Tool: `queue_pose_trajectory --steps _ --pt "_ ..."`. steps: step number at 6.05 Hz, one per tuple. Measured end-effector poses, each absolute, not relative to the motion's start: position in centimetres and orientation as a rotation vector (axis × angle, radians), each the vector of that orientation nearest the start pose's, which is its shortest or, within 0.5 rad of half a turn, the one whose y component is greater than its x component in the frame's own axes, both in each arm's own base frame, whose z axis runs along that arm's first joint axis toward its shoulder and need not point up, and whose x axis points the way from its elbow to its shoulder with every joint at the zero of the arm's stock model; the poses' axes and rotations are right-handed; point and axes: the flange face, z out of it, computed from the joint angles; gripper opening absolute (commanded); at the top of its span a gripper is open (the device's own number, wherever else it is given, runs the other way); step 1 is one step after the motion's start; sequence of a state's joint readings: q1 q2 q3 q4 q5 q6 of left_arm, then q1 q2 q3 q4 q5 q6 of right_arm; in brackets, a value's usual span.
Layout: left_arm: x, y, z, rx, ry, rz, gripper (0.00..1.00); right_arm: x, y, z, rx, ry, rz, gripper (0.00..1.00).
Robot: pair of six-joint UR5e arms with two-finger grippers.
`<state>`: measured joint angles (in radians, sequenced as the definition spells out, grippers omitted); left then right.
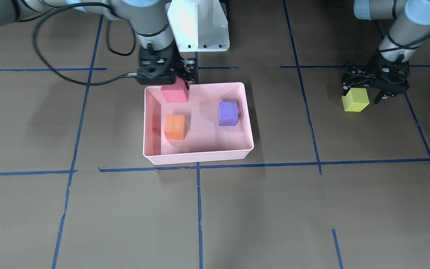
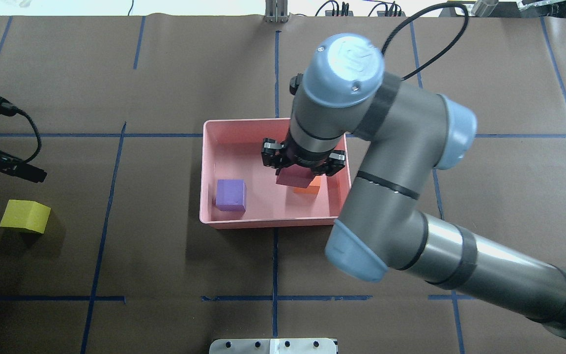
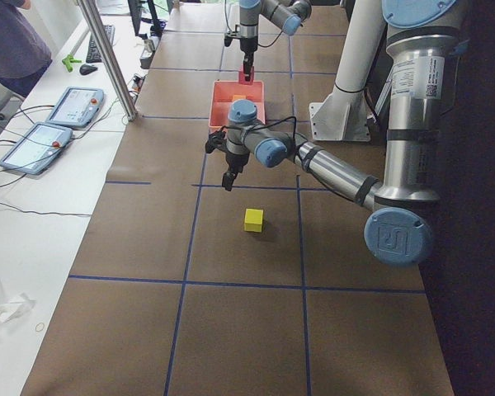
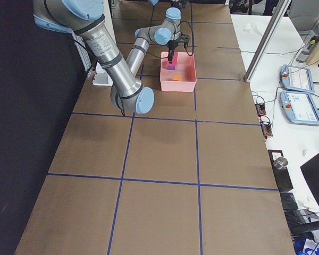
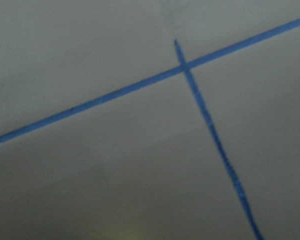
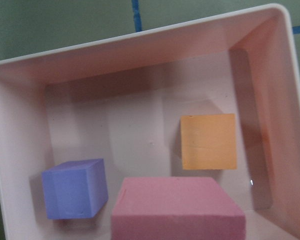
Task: Place blocks into pink bin with both arms
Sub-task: 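Carry the pink-red cube into the bin beside the purple cube and release it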
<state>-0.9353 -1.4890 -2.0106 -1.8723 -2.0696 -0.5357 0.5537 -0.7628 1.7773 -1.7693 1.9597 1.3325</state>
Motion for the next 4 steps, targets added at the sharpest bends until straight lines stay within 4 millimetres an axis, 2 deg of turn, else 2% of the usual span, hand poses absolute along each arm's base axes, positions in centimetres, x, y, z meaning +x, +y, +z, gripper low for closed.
queue_pose_trajectory --steps 1,3,4 --pt "19.8 -41.3 48.1 0.253 0.773 0.189 1.0 -53.0 -41.6 10.5 -0.007 -0.861 0.143 1.0" --pt "19.7 -40.8 54.4 0.229 0.825 0.03 1.0 -54.2 -41.1 10.5 0.019 -0.845 0.139 1.0" --pt "20.3 -40.6 56.4 0.22 0.858 -0.017 1.0 -54.2 -41.0 10.9 0.021 -0.84 0.138 1.0"
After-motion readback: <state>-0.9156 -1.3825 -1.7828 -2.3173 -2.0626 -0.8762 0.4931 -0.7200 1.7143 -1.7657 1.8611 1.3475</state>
